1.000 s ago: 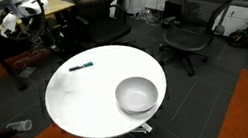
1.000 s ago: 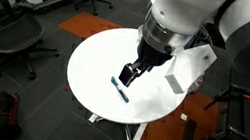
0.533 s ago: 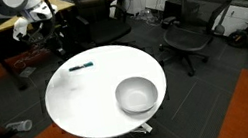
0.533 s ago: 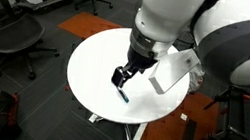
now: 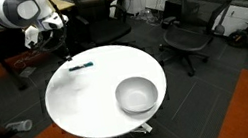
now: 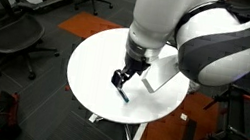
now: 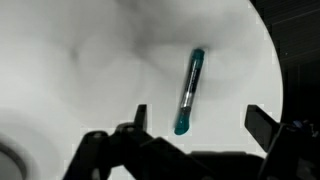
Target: Pick the pen on the table and put it in the bowl
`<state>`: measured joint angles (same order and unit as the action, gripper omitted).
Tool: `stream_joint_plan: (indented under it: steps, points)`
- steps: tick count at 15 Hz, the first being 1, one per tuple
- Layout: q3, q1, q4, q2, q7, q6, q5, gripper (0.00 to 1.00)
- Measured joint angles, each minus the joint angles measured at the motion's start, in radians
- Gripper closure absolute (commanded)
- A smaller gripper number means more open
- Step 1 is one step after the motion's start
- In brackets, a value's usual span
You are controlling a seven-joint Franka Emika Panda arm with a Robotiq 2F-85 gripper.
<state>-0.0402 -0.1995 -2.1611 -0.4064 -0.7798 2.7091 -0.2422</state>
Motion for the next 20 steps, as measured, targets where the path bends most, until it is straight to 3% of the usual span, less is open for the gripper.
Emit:
stream_joint_plan:
  steps: [9, 20]
  points:
    - [0.095, -0.07, 0.086, -0.122, 0.003, 0.014, 0.003, 0.0]
    - [0.1, -0.072, 0.179, -0.232, 0.004, 0.022, 0.079, 0.0]
